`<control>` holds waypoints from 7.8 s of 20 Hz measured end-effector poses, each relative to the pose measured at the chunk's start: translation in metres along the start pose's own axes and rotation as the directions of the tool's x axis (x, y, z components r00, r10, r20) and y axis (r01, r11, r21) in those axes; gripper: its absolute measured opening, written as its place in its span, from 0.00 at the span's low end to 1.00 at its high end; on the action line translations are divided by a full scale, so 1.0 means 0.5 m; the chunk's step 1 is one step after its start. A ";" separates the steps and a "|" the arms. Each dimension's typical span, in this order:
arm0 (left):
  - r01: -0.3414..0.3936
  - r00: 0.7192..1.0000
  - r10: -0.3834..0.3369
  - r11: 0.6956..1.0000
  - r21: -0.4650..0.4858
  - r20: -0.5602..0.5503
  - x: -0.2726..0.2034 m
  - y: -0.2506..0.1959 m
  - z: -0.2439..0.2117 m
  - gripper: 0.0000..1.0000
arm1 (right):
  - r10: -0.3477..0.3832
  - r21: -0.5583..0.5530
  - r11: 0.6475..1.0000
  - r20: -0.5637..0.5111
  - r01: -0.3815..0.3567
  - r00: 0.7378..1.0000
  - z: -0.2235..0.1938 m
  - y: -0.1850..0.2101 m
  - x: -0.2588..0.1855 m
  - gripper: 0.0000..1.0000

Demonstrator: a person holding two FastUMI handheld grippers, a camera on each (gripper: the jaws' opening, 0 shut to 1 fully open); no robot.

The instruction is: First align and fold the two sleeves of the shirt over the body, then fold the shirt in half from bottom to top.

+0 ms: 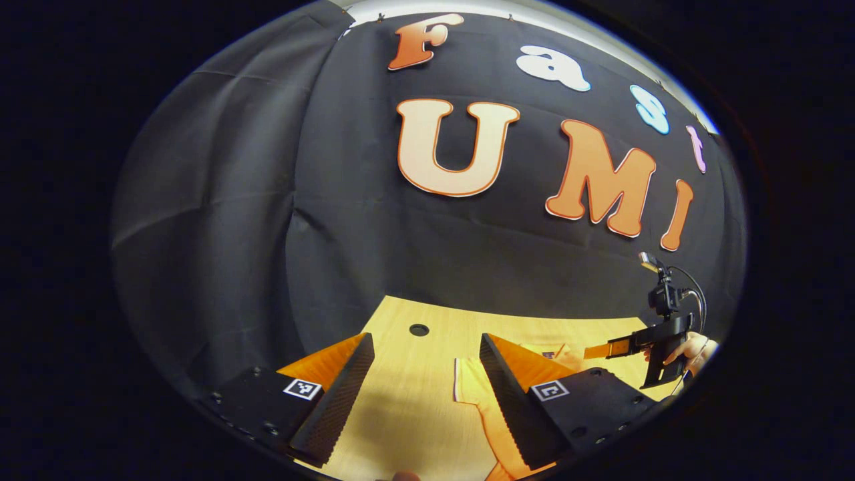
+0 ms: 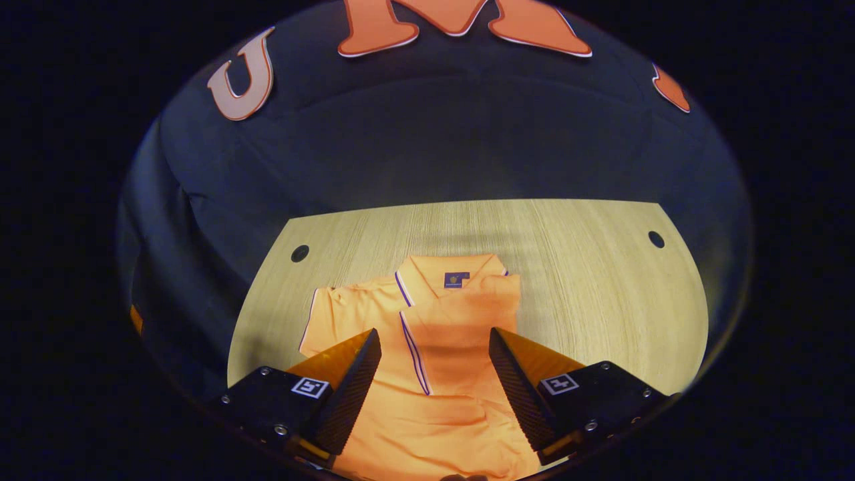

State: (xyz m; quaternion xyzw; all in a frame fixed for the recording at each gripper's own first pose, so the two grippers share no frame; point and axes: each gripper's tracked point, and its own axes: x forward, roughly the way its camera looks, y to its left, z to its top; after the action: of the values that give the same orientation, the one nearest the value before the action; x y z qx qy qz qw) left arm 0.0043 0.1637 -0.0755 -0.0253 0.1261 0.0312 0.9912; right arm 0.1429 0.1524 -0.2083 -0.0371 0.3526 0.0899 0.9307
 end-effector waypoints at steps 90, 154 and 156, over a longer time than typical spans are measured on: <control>0.422 0.546 -0.245 0.906 0.010 -0.801 0.325 -0.789 -0.511 0.10 | 0.037 0.103 0.993 0.211 -0.060 0.977 -0.093 -0.425 -0.411 0.99; 0.101 0.431 0.110 0.981 0.169 -0.896 -0.311 -0.295 -0.773 0.99 | -0.142 -0.164 0.985 -0.588 0.055 0.796 -0.789 -0.212 -0.304 0.99; 0.105 0.432 0.106 0.980 0.167 -0.896 -0.309 -0.298 -0.775 0.98 | -0.140 -0.160 0.986 -0.582 0.056 0.801 -0.789 -0.211 -0.304 0.99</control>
State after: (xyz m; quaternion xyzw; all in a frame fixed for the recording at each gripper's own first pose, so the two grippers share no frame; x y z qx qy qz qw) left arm -0.2314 -0.0160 -0.4050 0.0603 0.6373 0.0006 0.7683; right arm -0.2048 -0.0246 -0.4023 -0.1442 0.6152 0.0491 0.7735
